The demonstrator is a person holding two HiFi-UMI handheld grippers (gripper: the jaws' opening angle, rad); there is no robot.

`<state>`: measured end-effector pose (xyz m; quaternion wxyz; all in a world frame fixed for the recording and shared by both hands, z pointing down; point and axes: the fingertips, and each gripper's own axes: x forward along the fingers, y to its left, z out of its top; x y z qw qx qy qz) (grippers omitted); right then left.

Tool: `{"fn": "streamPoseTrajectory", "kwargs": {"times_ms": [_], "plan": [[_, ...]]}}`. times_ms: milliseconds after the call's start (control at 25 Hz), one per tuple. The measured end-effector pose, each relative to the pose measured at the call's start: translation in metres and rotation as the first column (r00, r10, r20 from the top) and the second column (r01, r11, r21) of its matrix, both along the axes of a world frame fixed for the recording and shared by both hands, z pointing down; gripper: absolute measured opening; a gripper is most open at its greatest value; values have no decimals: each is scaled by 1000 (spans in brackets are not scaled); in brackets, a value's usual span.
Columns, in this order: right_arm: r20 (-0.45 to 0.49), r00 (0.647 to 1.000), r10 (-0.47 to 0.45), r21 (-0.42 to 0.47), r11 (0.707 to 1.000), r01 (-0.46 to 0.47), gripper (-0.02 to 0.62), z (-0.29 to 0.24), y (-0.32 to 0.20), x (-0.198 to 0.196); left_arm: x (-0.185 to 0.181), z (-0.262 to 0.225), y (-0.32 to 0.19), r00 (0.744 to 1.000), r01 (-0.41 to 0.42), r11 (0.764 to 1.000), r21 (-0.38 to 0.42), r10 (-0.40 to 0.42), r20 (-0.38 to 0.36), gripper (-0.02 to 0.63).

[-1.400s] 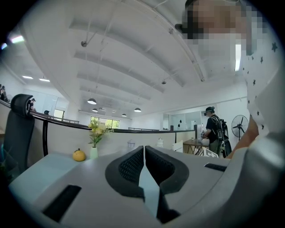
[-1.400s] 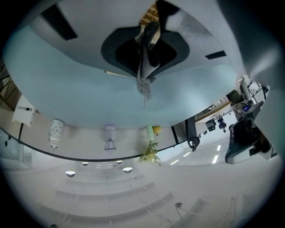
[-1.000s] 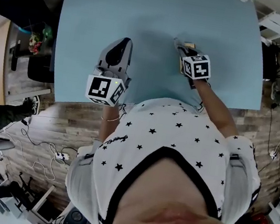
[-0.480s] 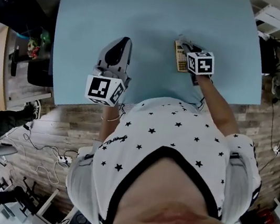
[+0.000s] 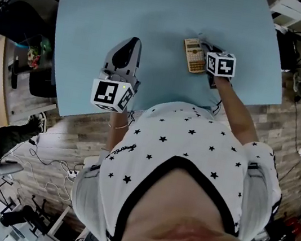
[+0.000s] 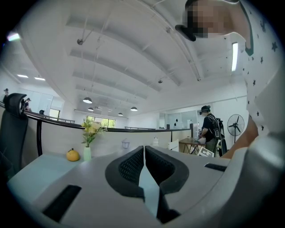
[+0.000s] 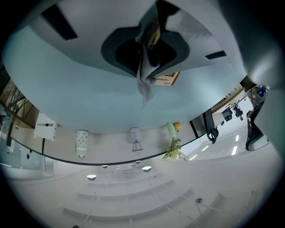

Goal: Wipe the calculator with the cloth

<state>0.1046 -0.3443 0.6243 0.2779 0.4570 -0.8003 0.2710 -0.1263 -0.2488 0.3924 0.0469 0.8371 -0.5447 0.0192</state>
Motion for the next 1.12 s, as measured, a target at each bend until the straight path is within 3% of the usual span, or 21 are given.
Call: {"fn": "streamPoseTrajectory", "kwargs": {"times_ms": [280, 520, 760, 1120], "plan": [[-9, 1000, 21, 5, 1000, -21, 43, 0, 1, 7, 3, 0, 0, 1000, -4, 1000, 2, 4, 3, 35], [16, 996, -87, 65, 994, 86, 43, -20, 9, -31, 0, 2, 1, 1000, 0, 1000, -1, 0, -3, 35], [51, 976, -211, 35, 977, 209, 43, -17, 42, -73, 0, -1, 4, 1000, 5, 1000, 0, -5, 1, 35], [32, 971, -238, 23, 971, 237, 43, -8, 50, -77, 3, -3, 6, 1000, 1, 1000, 1, -1, 10, 35]]}}
